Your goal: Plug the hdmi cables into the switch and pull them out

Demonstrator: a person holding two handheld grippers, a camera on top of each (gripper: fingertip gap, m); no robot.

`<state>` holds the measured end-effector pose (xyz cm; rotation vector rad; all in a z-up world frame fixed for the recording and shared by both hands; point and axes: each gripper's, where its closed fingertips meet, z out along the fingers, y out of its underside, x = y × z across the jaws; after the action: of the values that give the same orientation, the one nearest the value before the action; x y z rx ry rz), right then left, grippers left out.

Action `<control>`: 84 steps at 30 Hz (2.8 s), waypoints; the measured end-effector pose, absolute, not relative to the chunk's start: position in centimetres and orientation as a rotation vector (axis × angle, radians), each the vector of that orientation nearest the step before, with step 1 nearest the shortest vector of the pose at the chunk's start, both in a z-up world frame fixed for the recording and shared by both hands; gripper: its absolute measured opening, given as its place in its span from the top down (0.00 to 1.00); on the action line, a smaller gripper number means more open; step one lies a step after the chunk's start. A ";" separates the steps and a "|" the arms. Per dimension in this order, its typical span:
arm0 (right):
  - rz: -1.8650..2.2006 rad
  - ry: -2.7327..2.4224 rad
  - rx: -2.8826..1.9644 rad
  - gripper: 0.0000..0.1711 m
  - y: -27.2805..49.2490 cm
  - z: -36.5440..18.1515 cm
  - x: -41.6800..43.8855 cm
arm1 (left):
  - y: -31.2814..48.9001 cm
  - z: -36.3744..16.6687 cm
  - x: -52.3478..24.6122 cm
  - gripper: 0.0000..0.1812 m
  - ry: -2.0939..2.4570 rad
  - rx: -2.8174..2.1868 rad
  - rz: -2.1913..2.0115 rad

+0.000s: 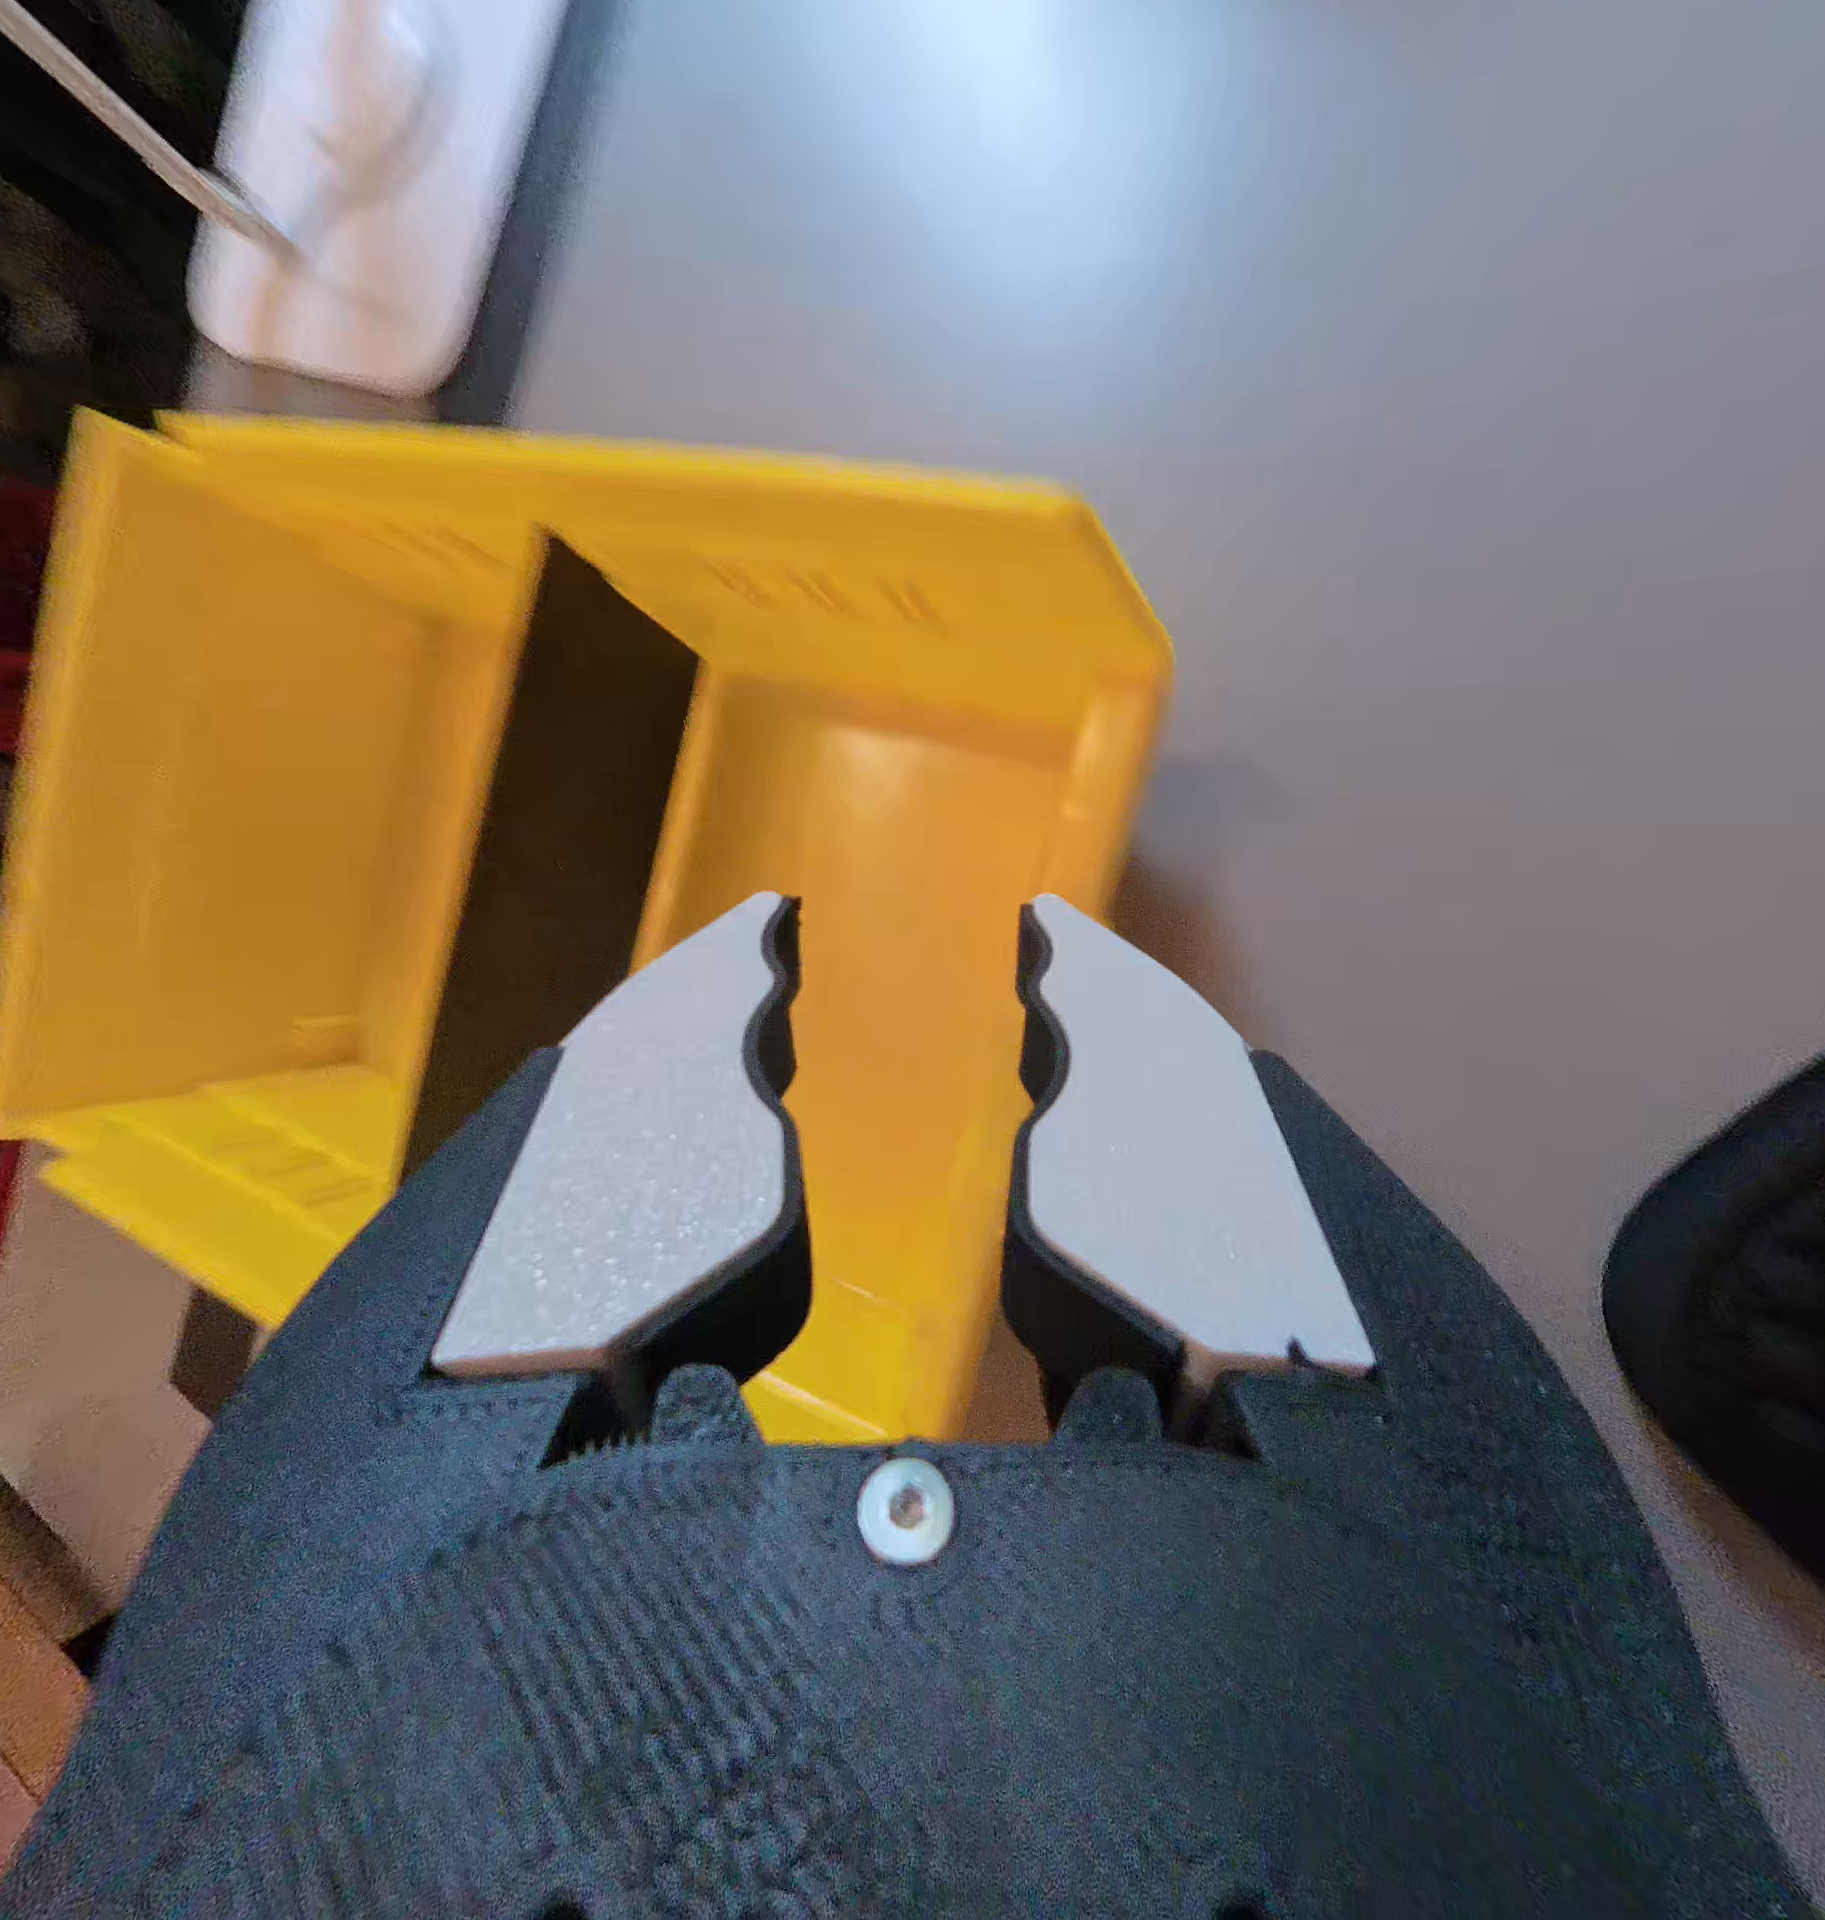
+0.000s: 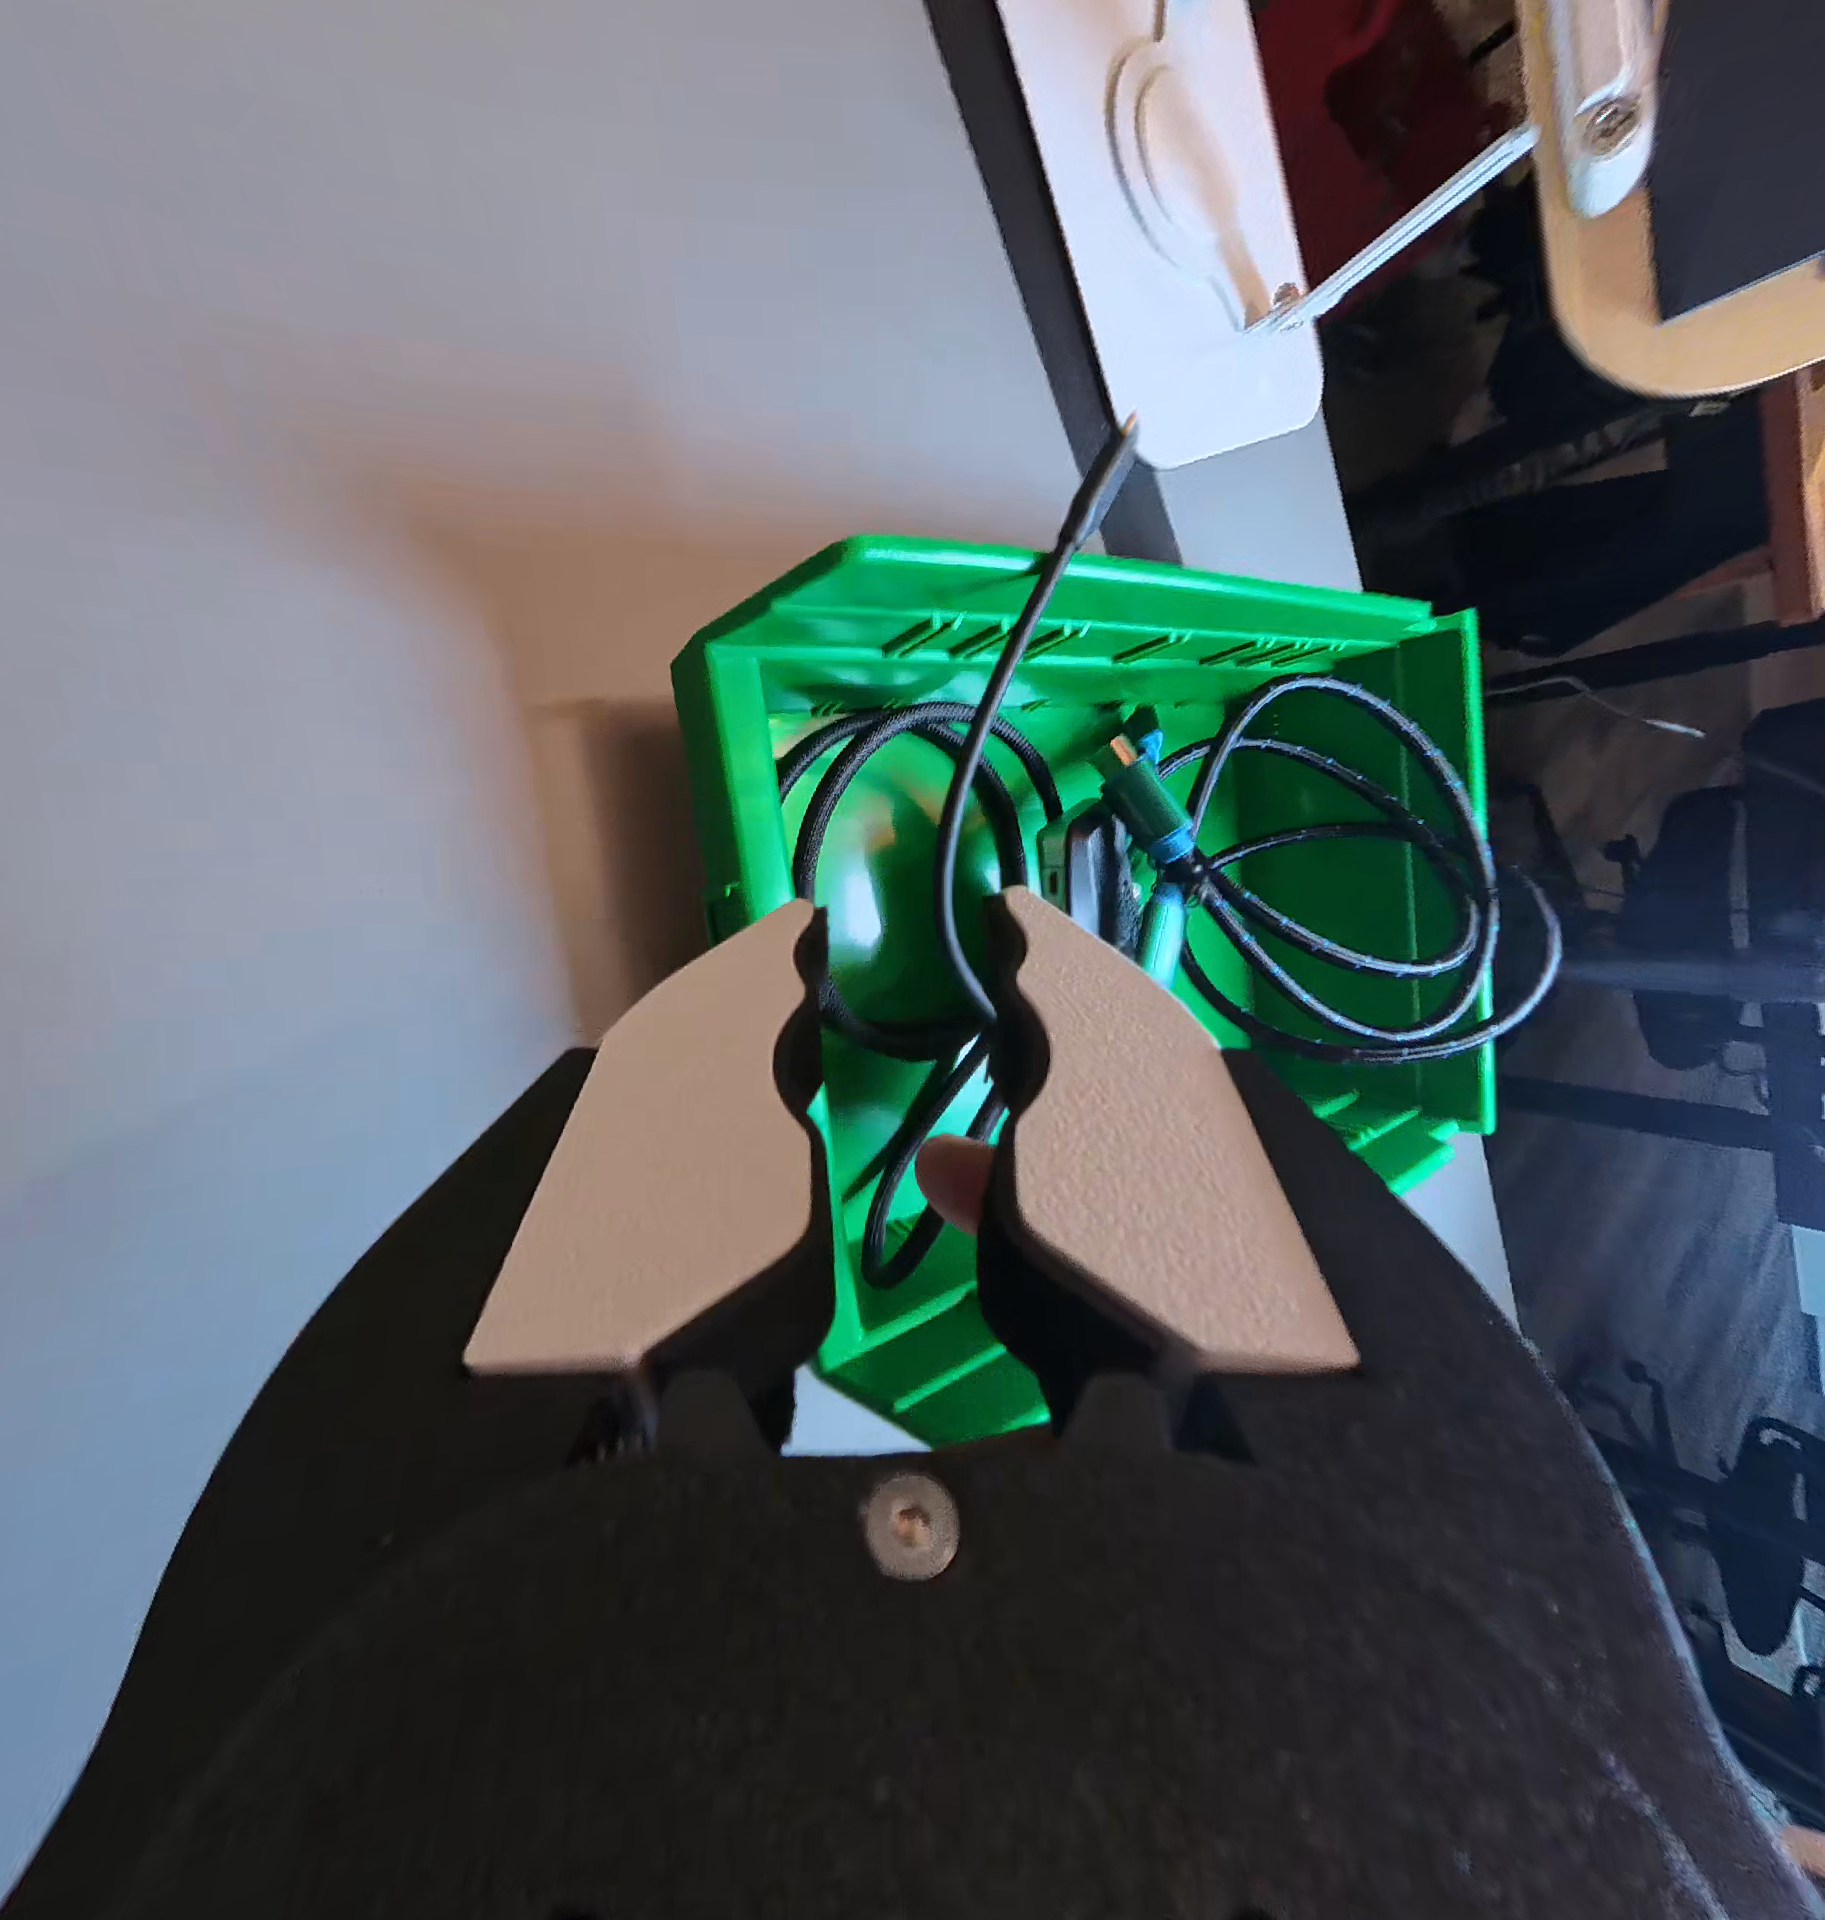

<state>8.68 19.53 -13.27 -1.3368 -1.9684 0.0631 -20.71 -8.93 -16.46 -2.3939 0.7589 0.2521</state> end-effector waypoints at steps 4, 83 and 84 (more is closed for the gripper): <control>-0.039 -2.094 -1.407 0.83 19.4 -16.5 11.3 | -11.0 -22.7 -21.9 0.73 0.868 -2.558 0.283; 0.351 -1.046 -1.103 0.93 7.0 0.1 13.6 | -2.5 1.0 -0.6 0.90 0.292 -1.419 0.115; 0.382 -1.065 -1.075 0.93 6.3 1.1 12.0 | -3.6 1.8 -1.9 0.90 0.268 -1.408 0.149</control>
<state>11.98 6.33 1.07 -1.0748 -1.0645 0.3820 -1.91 -3.62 1.79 -1.4080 0.2678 0.1487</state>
